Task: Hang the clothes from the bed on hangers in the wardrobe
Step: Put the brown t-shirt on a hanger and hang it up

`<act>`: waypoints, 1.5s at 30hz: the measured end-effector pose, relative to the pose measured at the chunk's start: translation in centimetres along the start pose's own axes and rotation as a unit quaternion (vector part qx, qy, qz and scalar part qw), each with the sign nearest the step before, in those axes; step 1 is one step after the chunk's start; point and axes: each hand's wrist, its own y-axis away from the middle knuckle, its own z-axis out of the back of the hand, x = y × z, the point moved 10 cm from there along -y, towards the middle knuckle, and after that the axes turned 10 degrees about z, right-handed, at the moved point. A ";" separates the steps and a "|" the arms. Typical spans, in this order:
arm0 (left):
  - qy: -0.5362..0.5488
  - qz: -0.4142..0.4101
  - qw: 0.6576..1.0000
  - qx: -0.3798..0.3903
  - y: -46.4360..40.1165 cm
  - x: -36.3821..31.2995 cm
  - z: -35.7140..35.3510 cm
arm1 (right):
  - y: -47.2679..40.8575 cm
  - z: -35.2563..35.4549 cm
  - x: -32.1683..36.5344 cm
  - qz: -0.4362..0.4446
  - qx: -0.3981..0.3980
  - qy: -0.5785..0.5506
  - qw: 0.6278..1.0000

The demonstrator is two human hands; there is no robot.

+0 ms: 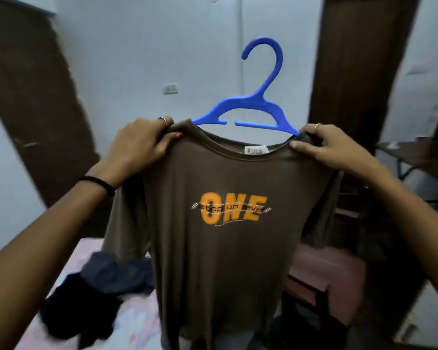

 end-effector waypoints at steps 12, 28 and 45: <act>0.219 -0.141 0.965 -0.015 -10.2 -23.4 -7.5 | 17.0 21.6 -11.6 -0.158 -0.166 0.170 0.958; 0.471 -0.359 0.801 0.088 -15.2 -51.1 -13.6 | 32.4 40.7 -11.2 -0.280 -0.303 0.441 0.797; 0.670 -0.390 0.559 0.294 -17.3 -78.9 -14.7 | 44.9 58.7 -13.1 -0.364 -0.269 0.568 0.687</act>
